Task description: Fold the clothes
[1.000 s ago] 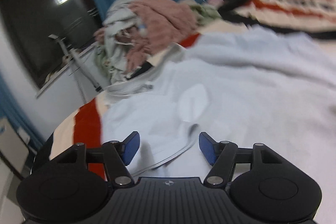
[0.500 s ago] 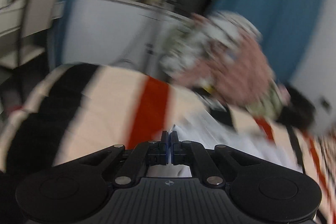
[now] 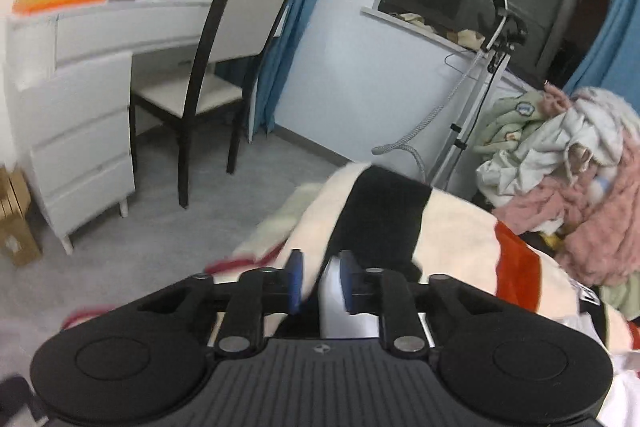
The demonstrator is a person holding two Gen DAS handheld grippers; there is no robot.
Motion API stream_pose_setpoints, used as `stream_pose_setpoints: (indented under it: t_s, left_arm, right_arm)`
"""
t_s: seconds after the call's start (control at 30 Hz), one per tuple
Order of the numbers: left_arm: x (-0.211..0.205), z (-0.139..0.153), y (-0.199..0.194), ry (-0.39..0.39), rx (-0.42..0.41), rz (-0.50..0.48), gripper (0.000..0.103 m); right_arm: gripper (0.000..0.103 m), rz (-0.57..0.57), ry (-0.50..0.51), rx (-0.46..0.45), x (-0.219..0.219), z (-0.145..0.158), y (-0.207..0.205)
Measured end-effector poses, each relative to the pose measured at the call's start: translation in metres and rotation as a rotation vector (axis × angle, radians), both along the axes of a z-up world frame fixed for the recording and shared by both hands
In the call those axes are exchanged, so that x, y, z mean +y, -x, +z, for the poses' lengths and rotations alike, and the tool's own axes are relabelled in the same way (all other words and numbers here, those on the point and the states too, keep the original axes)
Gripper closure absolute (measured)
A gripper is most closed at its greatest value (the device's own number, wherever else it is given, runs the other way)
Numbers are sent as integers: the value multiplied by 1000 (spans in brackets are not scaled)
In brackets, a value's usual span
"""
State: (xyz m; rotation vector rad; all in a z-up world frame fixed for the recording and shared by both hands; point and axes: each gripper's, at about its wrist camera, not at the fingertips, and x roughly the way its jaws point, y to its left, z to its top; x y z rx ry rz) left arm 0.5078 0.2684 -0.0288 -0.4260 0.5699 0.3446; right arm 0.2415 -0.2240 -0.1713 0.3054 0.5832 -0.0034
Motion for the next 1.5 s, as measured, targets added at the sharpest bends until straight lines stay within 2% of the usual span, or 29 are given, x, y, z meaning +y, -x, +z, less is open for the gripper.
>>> stream_pose_setpoints:
  t_s: [0.07,0.13,0.23,0.33,0.4,0.47,0.53,0.6,0.63,0.67,0.7,0.77,0.8,0.87,0.97,1.07,1.1,1.17,1.2,1.27,1.33,1.43,1.5]
  left_arm:
    - [-1,-8,34,46,-9,-38,57]
    - [-7,-19,71,123,-23,-90,52]
    - [-24,-37,120,302,-17,-174,42]
    - [-39,-60,148,487,-2,-186,23]
    - [-45,-78,154,631,6,-176,21]
    - [-47,-91,147,718,-11,-171,21]
    - [-46,-100,139,805,-67,-141,21]
    - [-46,-108,133,907,-133,-125,26]
    - [-45,-111,129,949,-164,-118,35]
    - [-44,-111,126,951,-184,-107,46]
    - [-42,-110,124,917,-190,-68,54]
    - [-32,-109,129,898,-224,37,91]
    - [-26,-108,133,897,-246,88,98]
    - [-11,-102,145,866,-296,150,98]
    - [13,-91,154,824,-290,131,98]
    - [33,-74,167,721,-267,181,96]
    - [44,-68,172,663,-257,209,95]
    - [60,-57,180,564,-252,226,89]
    - [66,-51,180,528,-238,215,85]
    - [66,-39,190,449,-189,169,66]
    - [58,-25,203,378,-151,106,55]
    - [28,-4,217,290,-68,-29,50]
    - [-3,0,248,228,44,-137,50]
  right_arm:
    - [12,0,-5,-3,0,1,0]
    - [12,0,-16,-7,-1,3,1]
    - [12,9,-25,-13,2,5,4]
    - [12,17,-32,-16,3,7,8]
    - [12,21,-37,-17,3,9,11]
    - [12,24,-39,-22,3,11,14]
    - [12,24,-39,-28,4,12,15]
    - [12,22,-42,-26,3,12,14]
    - [12,20,-45,-24,2,11,14]
    - [12,19,-49,-20,2,10,12]
    - [12,19,-52,-15,2,8,11]
    - [12,19,-58,-3,2,4,8]
    - [12,19,-61,3,2,3,6]
    - [12,20,-62,7,2,1,4]
    - [12,19,-63,11,2,-2,1]
    - [12,17,-62,13,0,-2,0]
    - [12,17,-59,12,0,-2,0]
    - [12,16,-51,8,1,-1,1]
    - [12,15,-45,5,1,0,2]
    - [12,14,-31,-4,2,1,2]
    - [12,14,-21,-11,2,3,1]
    - [12,19,2,-26,4,7,2]
    - [12,24,13,-40,5,11,5]
